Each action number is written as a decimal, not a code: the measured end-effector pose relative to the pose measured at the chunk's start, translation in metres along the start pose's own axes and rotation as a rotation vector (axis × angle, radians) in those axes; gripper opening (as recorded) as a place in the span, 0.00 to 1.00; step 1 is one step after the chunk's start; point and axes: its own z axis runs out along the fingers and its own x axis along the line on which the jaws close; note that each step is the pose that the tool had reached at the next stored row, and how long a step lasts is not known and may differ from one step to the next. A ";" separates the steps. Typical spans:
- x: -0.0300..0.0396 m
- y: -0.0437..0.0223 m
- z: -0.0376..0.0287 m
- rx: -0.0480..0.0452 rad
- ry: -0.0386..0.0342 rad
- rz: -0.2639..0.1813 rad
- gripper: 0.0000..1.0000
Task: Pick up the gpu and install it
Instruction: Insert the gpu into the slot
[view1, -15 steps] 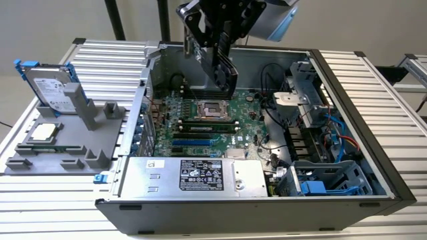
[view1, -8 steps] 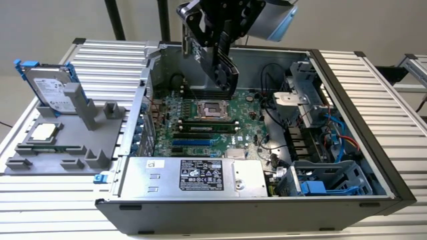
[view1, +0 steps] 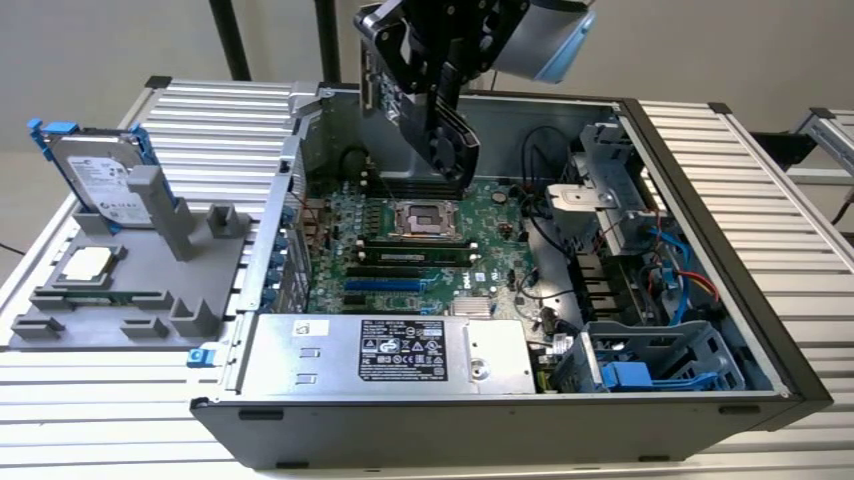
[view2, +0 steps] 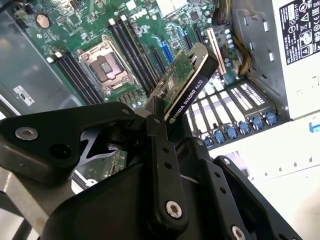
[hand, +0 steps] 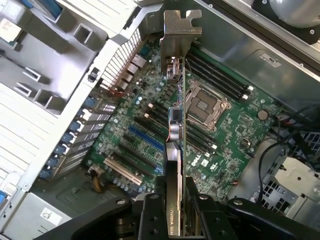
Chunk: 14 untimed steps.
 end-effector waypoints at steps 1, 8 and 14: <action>0.0000 0.0000 -0.0001 0.0000 0.0003 -0.005 0.00; 0.0000 0.0000 -0.0009 -0.0001 0.0020 -0.040 0.00; 0.0000 0.0001 -0.0016 -0.0003 0.0035 -0.071 0.00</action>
